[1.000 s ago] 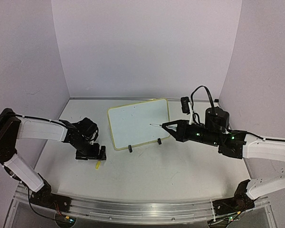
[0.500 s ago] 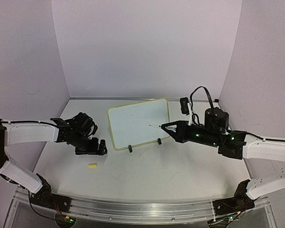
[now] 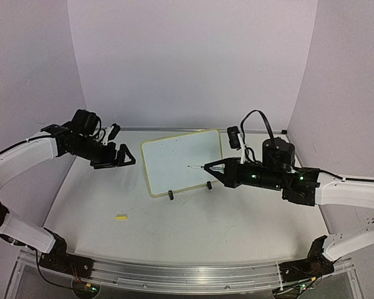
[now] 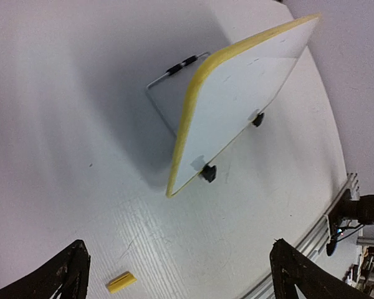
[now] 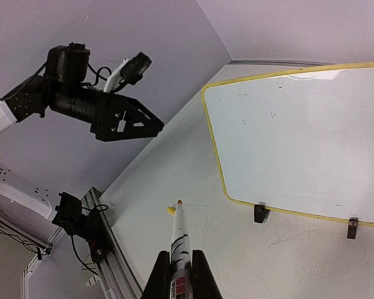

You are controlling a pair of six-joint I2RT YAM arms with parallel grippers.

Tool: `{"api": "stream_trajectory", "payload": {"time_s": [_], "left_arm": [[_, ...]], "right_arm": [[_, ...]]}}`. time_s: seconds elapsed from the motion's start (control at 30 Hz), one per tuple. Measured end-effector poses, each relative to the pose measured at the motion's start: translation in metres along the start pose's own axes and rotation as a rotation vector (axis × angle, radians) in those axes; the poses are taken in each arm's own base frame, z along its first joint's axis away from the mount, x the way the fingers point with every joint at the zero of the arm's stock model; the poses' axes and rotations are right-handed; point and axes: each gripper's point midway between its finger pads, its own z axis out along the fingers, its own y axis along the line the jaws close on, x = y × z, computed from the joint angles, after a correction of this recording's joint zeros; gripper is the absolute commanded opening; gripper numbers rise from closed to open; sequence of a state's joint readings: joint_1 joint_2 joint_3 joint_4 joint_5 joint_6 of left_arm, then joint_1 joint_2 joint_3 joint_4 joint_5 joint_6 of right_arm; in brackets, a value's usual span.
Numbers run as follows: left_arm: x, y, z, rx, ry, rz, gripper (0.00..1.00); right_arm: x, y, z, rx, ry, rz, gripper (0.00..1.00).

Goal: Write a sentence on the whiteboard
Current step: Hold the whiteboard at the center of the board.

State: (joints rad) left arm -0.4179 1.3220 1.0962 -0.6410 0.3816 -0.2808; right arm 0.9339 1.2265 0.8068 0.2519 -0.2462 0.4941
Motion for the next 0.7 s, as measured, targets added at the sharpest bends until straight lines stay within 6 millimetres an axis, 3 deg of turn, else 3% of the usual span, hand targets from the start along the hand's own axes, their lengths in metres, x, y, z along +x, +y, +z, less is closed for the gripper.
{"api": "stream_trajectory", "payload": {"time_s": [0.17,0.4,0.7], "left_arm": [[-0.028,-0.019,-0.015,0.153,-0.066,0.086,0.99],[-0.061,-0.011,-0.023,0.289,-0.172,0.146,0.96],[-0.049,-0.008,0.001,0.372,-0.108,0.235,0.95]], "right_arm": [[0.002,0.008,0.016,-0.022,0.029,-0.009,0.0],[0.003,0.01,0.038,-0.032,0.057,-0.007,0.0],[0.0,0.011,0.084,-0.059,0.078,-0.011,0.0]]}}
